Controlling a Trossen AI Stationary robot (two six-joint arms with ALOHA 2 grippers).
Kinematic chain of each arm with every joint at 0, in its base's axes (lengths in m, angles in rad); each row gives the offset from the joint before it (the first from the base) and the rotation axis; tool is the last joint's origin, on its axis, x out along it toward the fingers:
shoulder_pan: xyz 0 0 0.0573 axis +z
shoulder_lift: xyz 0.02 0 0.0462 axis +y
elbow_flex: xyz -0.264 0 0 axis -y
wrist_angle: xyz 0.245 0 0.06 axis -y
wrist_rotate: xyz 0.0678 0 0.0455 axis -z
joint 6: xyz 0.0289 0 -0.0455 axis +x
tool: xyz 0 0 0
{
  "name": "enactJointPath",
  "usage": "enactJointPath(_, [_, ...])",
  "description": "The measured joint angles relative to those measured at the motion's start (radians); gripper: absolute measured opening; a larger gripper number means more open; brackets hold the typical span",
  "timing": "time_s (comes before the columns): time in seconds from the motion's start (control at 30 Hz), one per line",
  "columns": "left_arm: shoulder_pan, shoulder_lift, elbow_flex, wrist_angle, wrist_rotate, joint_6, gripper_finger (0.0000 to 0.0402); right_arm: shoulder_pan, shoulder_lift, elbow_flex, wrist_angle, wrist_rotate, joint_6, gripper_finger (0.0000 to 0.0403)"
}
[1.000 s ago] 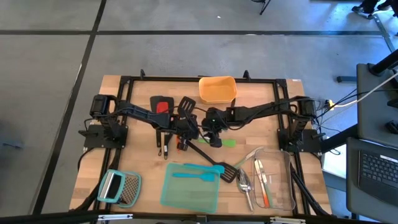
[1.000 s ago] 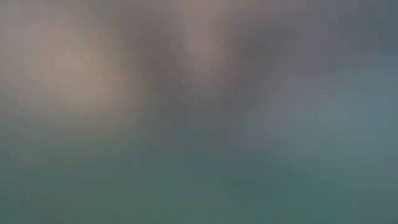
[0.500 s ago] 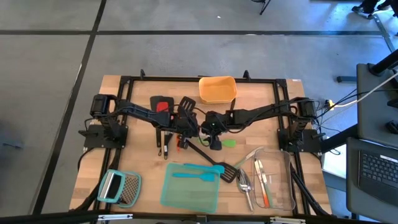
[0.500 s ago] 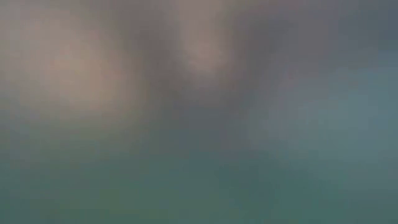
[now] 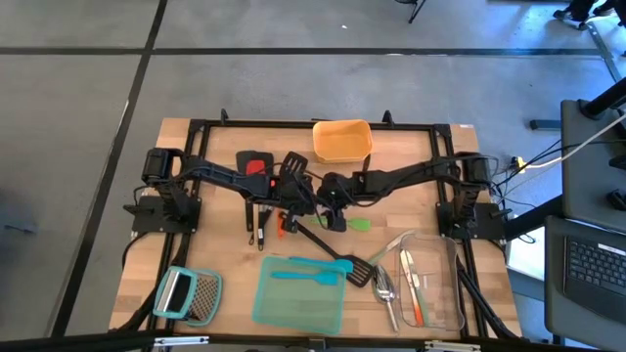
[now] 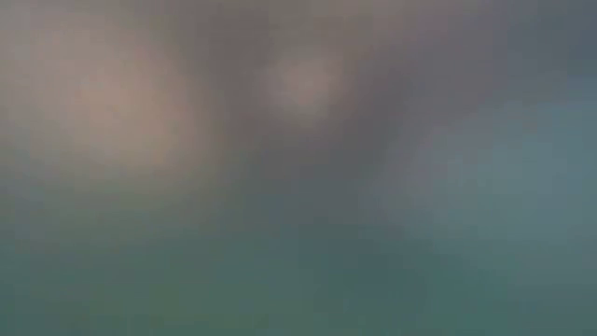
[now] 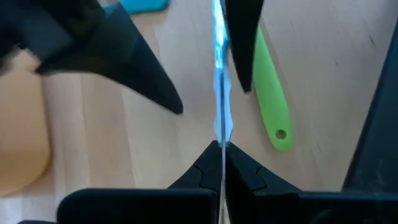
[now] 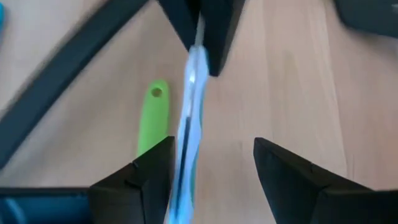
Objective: Pick & Place Kitchen Items
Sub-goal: Put the blue patterned table knife into the transparent bin
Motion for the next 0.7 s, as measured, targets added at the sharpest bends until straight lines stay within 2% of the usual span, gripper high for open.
enactJointPath(0.23, [0.0,0.0,0.001,-0.021,-0.005,-0.005,0.0001,-0.036,0.006,0.006,-0.017,-0.003,0.088,0.0203])
enactJointPath(0.37, [0.001,0.0,0.001,-0.021,-0.008,-0.004,0.0001,-0.046,0.006,0.01,-0.029,-0.033,0.104,0.0149])
enactJointPath(0.53, [0.0,0.0,0.001,-0.021,-0.033,-0.004,0.0001,-0.046,0.006,0.01,-0.028,-0.125,0.104,0.0033])
enactJointPath(0.6, [-0.001,0.0,0.001,-0.019,-0.075,-0.008,0.0002,-0.047,0.006,0.01,-0.025,-0.154,0.105,0.003])
enactJointPath(0.7, [-0.002,0.0,0.001,-0.018,-0.118,-0.009,0.0002,-0.048,0.006,0.015,-0.031,-0.145,0.105,0.003])
